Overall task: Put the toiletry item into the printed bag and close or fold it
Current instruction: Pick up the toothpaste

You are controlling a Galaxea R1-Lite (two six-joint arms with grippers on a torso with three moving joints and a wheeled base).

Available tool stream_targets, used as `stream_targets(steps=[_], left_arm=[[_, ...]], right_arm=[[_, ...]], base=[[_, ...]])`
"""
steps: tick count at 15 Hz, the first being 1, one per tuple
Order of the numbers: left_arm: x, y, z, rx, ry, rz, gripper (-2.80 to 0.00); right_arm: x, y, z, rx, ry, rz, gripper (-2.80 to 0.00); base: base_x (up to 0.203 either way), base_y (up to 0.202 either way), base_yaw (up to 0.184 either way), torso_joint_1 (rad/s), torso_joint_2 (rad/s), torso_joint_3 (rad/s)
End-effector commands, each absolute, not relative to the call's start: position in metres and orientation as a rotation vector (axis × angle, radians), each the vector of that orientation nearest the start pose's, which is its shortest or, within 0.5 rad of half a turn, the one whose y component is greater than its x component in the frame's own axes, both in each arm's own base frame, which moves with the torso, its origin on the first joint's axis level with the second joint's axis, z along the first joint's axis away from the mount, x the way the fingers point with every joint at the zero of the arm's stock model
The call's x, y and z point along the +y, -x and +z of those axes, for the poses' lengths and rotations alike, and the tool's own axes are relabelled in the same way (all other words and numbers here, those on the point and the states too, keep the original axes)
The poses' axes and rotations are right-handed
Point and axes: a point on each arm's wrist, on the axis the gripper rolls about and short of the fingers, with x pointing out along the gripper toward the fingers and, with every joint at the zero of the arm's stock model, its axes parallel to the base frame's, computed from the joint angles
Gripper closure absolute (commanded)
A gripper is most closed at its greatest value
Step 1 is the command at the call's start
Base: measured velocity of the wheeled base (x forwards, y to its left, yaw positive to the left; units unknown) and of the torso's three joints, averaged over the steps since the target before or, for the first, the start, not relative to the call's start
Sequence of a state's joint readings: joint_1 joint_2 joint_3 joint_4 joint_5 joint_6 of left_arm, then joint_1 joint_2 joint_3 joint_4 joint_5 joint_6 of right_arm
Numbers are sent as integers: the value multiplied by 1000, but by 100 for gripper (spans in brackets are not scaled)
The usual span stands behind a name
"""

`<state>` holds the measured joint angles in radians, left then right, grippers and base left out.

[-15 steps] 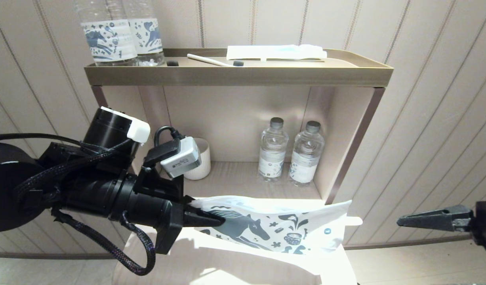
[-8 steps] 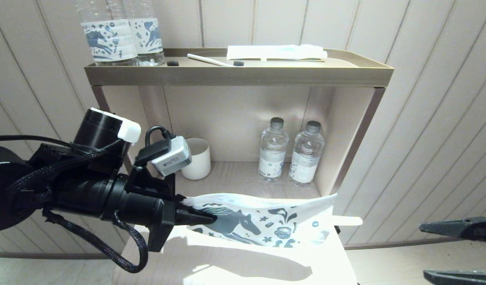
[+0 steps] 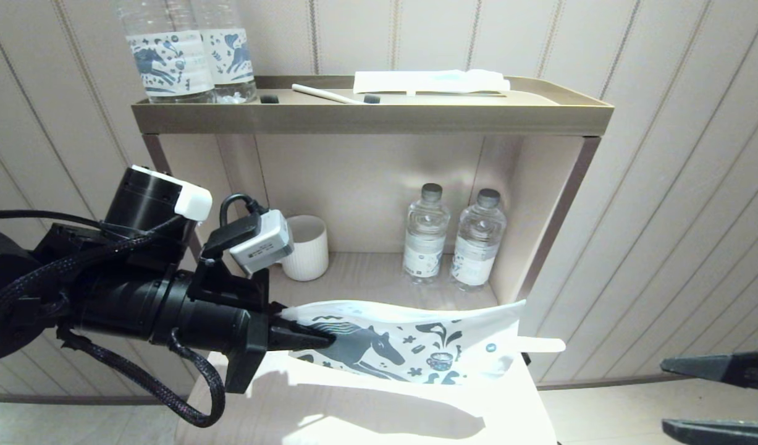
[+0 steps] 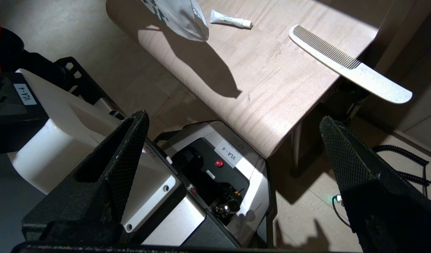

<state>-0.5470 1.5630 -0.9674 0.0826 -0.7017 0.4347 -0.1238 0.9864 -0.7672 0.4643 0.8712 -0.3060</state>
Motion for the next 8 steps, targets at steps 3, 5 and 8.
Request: stream_targets(steps=[3, 5, 8], left_arm=[[-148, -215, 203, 445, -307, -1337, 0], [-147, -214, 204, 441, -309, -1334, 0], [-147, -213, 206, 433, -311, -1333, 0]], right_arm=[[5, -93, 220, 511, -62, 798, -280], [5, -93, 216, 528, -78, 795, -280], [6, -89, 216, 539, -107, 782, -280]], base=[[0, 0, 0, 0, 0, 0], [0, 0, 0, 0, 0, 0], [0, 0, 0, 0, 0, 0]])
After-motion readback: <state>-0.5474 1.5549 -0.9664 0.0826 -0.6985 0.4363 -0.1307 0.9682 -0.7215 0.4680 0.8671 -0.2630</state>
